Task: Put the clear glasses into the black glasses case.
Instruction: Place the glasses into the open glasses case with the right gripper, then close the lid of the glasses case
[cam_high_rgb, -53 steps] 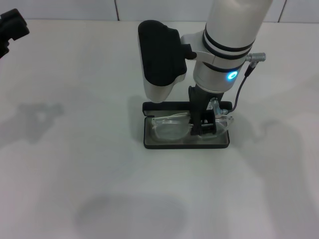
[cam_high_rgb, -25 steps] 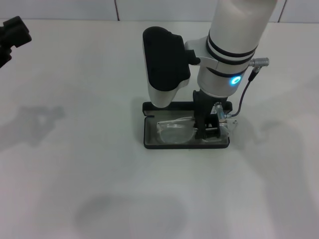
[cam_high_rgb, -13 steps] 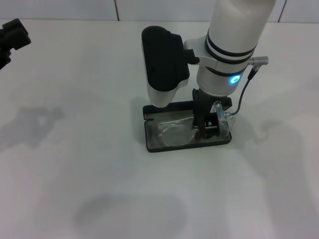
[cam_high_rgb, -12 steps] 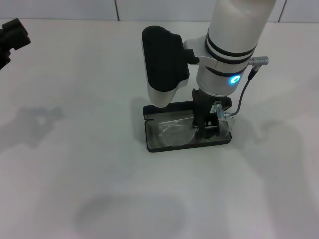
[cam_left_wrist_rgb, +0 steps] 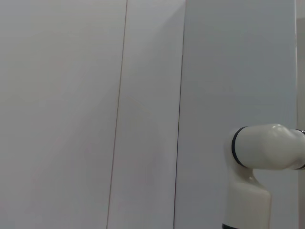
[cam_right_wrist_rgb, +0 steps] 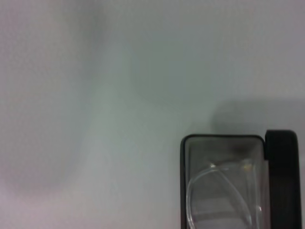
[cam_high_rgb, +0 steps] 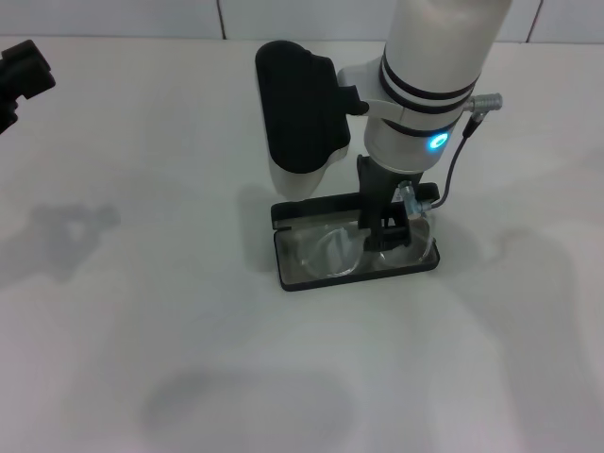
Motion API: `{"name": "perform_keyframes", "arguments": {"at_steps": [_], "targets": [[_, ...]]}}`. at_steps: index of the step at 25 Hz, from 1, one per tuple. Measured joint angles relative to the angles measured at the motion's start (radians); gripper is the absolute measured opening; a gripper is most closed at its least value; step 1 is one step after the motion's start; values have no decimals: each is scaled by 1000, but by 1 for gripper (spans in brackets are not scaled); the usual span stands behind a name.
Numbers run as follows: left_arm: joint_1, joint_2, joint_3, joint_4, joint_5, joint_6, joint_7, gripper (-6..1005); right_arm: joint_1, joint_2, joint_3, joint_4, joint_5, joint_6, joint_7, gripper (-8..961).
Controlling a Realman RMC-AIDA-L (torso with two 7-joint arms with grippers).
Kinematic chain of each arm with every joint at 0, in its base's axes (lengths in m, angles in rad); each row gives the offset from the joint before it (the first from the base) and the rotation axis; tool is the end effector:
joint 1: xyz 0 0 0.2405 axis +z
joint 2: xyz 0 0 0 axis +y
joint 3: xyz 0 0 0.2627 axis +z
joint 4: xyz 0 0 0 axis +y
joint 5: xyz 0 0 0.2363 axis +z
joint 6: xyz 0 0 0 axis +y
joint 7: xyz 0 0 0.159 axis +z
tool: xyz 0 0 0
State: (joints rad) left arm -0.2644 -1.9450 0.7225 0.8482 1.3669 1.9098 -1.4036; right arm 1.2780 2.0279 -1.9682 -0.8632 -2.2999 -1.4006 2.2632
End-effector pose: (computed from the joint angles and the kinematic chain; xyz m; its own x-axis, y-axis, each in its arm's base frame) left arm -0.2760 0.2969 0.1282 0.5803 -0.0026 0.8144 0.3526 -0.9006 -0.2541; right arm 0.0393 0.3958 -0.1286 0.7490 0.1950 0.6333 0.2294 -0.9729 0.0282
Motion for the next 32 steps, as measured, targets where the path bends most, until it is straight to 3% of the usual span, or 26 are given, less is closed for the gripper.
{"name": "perform_keyframes", "arguments": {"at_steps": [13,18,26,29,32], "targets": [[12,0,0,7,-5,2,0,114,-15,0,9,-66,-12,-16,20,229],[13,1,0,8,-9,12,0,116,-73,0,40,-177,-24,-54,23,230],[5,7,0,10,-37,33,-21,118,-303,0,144,-536,-94,-102,34,232],[-6,9,0,11,-43,35,-45,118,-427,-3,219,-700,-84,-104,26,233],[-39,5,6,10,-28,34,-63,119,-603,-5,342,-868,-11,-92,-38,234]]}}
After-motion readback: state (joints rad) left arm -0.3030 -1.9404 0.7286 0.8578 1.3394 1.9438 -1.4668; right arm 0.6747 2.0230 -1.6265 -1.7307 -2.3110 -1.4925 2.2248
